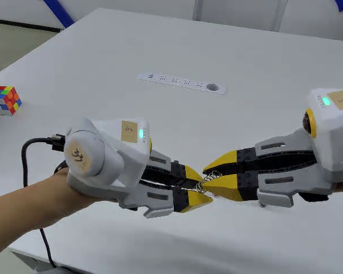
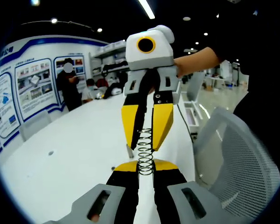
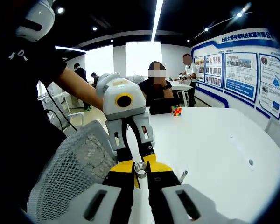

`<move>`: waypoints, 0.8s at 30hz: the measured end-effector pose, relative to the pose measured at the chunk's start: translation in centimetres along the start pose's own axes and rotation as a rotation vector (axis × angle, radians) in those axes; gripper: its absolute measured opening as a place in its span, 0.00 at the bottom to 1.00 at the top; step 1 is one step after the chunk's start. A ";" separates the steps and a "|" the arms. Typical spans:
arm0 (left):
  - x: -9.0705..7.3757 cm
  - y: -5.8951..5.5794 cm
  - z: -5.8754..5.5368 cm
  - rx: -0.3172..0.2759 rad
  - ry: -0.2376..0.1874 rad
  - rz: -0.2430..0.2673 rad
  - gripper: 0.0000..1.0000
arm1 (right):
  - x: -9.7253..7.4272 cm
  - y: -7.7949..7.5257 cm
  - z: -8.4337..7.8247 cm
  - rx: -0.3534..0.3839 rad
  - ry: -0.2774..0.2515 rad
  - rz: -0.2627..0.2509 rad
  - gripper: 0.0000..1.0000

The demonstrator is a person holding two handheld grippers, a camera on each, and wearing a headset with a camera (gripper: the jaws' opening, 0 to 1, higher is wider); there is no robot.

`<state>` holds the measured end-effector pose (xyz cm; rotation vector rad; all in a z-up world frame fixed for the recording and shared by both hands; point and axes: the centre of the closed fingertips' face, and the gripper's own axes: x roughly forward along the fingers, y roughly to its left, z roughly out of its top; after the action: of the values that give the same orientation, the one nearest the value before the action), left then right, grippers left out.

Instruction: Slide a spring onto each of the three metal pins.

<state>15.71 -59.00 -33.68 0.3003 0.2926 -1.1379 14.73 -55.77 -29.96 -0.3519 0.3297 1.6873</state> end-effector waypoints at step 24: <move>-1.0 0.9 0.4 -0.044 -0.053 0.044 0.12 | 0.4 -0.5 1.3 -0.004 -0.021 -0.031 0.11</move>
<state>16.12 -57.95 -32.85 0.2369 0.2628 -1.0925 15.08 -54.77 -28.96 -0.3411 0.3038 1.6602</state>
